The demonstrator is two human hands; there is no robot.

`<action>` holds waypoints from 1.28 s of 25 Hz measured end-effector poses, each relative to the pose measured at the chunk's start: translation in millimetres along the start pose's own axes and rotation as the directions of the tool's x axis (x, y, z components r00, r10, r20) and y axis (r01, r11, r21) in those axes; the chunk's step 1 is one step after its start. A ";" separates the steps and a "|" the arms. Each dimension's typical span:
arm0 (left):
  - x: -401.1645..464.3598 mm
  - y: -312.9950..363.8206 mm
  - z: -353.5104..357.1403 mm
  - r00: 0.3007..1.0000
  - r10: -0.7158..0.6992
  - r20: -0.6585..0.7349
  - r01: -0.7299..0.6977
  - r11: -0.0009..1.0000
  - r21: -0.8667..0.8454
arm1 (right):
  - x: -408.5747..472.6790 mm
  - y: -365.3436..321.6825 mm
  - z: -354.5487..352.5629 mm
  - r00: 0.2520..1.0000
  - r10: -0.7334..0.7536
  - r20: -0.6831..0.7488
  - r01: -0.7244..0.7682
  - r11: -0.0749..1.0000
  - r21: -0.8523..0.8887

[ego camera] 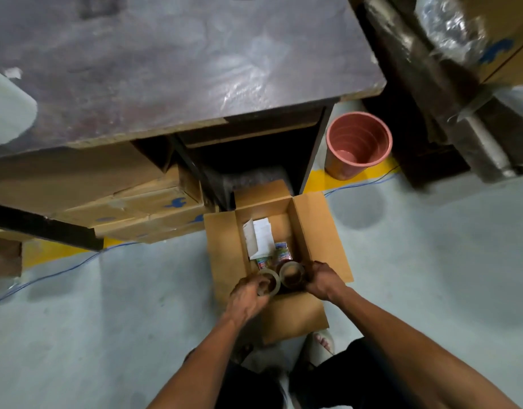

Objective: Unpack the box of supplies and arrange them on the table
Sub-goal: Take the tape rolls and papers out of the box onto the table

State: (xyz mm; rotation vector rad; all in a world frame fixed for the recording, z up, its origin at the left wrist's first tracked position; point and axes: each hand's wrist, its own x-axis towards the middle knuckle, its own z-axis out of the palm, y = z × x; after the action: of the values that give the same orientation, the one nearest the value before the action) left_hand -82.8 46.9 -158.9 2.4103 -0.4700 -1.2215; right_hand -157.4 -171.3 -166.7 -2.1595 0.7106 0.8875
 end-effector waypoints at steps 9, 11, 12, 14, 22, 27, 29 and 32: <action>97.2 -39.7 69.1 0.998 -0.017 -0.054 0.017 1.000 -0.001 | 111.8 51.7 84.7 0.990 -0.103 -0.101 0.104 0.995 0.008; 123.2 -53.1 83.0 0.996 -0.042 -0.074 0.042 0.999 -0.002 | 159.7 79.2 107.5 0.989 -0.115 -0.098 0.115 0.993 -0.008; 136.4 -59.5 88.4 0.996 -0.043 -0.081 0.045 0.999 0.027 | 178.2 85.0 112.9 0.990 -0.120 -0.077 0.120 0.993 -0.010; 161.7 -71.2 99.7 0.996 -0.023 -0.085 0.034 0.991 0.129 | 186.2 75.1 110.5 0.995 -0.071 -0.068 0.066 0.995 -0.076; 245.4 -101.4 161.7 0.989 -0.133 -0.062 0.145 0.953 0.268 | 273.8 85.2 158.0 0.995 -0.103 0.005 0.099 0.937 -0.335; 254.0 -122.9 182.0 0.989 -0.134 -0.071 0.150 0.926 0.346 | 298.7 101.7 179.7 0.994 -0.098 0.045 0.108 0.875 -0.472; 255.5 -124.1 184.8 0.991 -0.125 -0.050 0.134 0.905 0.404 | 297.5 101.7 179.4 0.993 -0.117 0.035 0.117 0.845 -0.522; 259.4 -124.5 185.0 0.990 -0.141 -0.024 0.136 0.882 0.452 | 296.7 99.8 179.7 0.991 -0.128 0.029 0.120 0.794 -0.596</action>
State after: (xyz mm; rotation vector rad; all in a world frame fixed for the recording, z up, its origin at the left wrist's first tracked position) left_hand -73.8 -1.3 -497.4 2.8746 -0.6573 -1.2989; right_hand -111.4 -161.8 -524.5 -2.7299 0.2965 1.1380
